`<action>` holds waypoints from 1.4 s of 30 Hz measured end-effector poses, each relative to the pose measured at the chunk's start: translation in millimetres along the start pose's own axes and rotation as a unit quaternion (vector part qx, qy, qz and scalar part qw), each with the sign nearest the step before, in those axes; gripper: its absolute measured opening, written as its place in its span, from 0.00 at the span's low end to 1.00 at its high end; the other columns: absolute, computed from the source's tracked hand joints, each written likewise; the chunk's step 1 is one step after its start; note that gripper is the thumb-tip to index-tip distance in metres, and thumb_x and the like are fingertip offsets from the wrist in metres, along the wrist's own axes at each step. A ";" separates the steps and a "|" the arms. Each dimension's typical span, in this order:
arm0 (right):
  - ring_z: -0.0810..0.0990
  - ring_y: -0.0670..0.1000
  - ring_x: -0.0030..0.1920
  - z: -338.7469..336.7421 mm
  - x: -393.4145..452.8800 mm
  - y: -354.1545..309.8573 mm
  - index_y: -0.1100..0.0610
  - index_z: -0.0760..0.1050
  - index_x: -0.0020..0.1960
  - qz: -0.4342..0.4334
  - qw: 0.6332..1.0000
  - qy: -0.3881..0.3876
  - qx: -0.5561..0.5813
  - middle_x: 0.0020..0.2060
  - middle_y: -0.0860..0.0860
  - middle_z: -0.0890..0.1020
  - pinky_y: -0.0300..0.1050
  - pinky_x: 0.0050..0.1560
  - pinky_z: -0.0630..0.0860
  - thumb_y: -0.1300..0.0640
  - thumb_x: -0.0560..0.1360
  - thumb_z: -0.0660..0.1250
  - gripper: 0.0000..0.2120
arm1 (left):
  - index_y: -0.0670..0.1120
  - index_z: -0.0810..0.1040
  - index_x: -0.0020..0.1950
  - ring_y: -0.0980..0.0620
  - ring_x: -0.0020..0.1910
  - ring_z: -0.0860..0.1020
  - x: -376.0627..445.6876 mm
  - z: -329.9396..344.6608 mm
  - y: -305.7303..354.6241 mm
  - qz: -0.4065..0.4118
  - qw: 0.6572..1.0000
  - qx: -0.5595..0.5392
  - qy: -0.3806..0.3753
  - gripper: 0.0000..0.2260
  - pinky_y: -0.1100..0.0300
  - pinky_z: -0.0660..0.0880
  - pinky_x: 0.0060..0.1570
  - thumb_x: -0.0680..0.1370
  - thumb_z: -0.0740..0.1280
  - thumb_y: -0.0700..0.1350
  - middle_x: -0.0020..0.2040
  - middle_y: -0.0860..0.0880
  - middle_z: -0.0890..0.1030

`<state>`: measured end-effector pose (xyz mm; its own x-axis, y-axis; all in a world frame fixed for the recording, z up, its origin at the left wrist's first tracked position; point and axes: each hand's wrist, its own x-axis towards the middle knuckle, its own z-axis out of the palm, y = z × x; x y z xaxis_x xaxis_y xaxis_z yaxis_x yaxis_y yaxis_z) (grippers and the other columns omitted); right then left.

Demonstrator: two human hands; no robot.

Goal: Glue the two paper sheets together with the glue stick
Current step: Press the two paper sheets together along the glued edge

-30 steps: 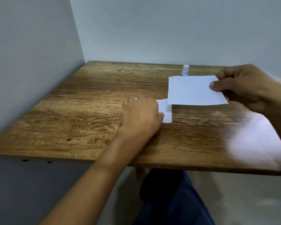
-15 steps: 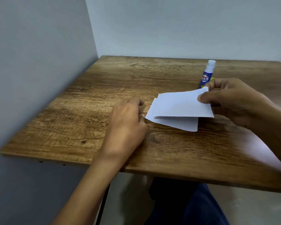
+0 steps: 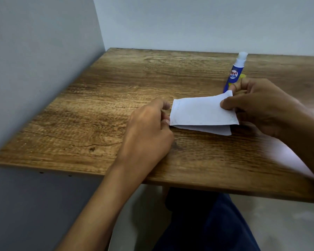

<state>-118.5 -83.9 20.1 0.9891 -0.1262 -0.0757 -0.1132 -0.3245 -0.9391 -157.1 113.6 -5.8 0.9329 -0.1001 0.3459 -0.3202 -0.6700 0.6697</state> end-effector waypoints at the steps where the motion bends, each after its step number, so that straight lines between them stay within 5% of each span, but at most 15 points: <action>1: 0.77 0.45 0.23 0.4 -0.7 -0.2 0.57 0.69 0.37 0.004 1.000 -0.001 0.002 0.32 0.55 0.75 0.35 0.21 0.73 0.71 0.70 0.66 0.11 | 0.48 0.75 0.56 0.60 0.39 0.72 0.0 -0.2 0.0 0.000 1.000 0.000 -0.002 0.13 0.67 0.67 0.41 0.74 0.61 0.36 0.42 0.54 0.78; 14: 0.75 0.43 0.21 4.5 3.3 1.1 0.57 0.69 0.36 0.016 0.999 0.009 -0.029 0.33 0.55 0.74 0.32 0.18 0.69 0.70 0.69 0.67 0.11 | 0.47 0.75 0.57 0.59 0.42 0.72 -0.6 0.1 -1.3 0.008 1.000 0.018 -0.006 0.13 0.77 0.65 0.42 0.74 0.61 0.37 0.43 0.55 0.77; 21: 0.74 0.42 0.19 2.7 5.3 0.8 0.57 0.70 0.36 0.010 0.998 -0.002 -0.059 0.34 0.55 0.75 0.33 0.18 0.68 0.70 0.69 0.67 0.11 | 0.48 0.75 0.58 0.53 0.50 0.73 -0.2 2.1 -3.3 0.006 0.999 0.043 -0.021 0.13 0.64 0.66 0.47 0.74 0.62 0.38 0.48 0.52 0.77; 26: 0.74 0.51 0.26 2.2 6.6 3.0 0.57 0.71 0.36 0.008 0.997 -0.003 -0.076 0.35 0.55 0.75 0.33 0.18 0.70 0.69 0.69 0.68 0.11 | 0.50 0.74 0.59 0.53 0.53 0.67 2.4 0.6 -9.0 0.015 0.995 0.089 -0.048 0.14 0.68 0.56 0.43 0.74 0.63 0.40 0.49 0.51 0.71; 31: 0.73 0.45 0.18 1.0 7.2 3.1 0.57 0.71 0.37 0.010 0.997 -0.011 -0.076 0.34 0.57 0.75 0.33 0.17 0.68 0.69 0.69 0.68 0.10 | 0.51 0.75 0.59 0.51 0.56 0.67 7.6 -5.2 -12.1 0.012 0.994 0.079 -0.080 0.15 0.64 0.59 0.49 0.74 0.63 0.41 0.51 0.50 0.72; 37: 0.74 0.51 0.26 1.6 6.9 2.8 0.56 0.71 0.37 0.014 0.996 -0.005 -0.087 0.35 0.56 0.76 0.35 0.18 0.70 0.68 0.69 0.68 0.10 | 0.53 0.75 0.60 0.49 0.58 0.69 12.7 -9.8 -14.2 0.002 0.994 0.043 -0.098 0.15 0.61 0.63 0.54 0.75 0.63 0.41 0.54 0.49 0.73; 42: 0.74 0.49 0.23 1.9 6.7 2.5 0.57 0.71 0.37 0.009 0.996 -0.004 -0.088 0.34 0.56 0.76 0.35 0.17 0.69 0.68 0.69 0.68 0.10 | 0.54 0.75 0.60 0.48 0.58 0.69 19.2 -9.2 -13.5 0.008 0.992 0.051 -0.115 0.14 0.60 0.64 0.55 0.76 0.62 0.43 0.53 0.48 0.73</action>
<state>-112.0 -83.8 16.6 0.9874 -0.1264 -0.0956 -0.1454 -0.4821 -0.8640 -136.4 127.5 -2.2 0.9442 -0.2693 0.1896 -0.3288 -0.7363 0.5914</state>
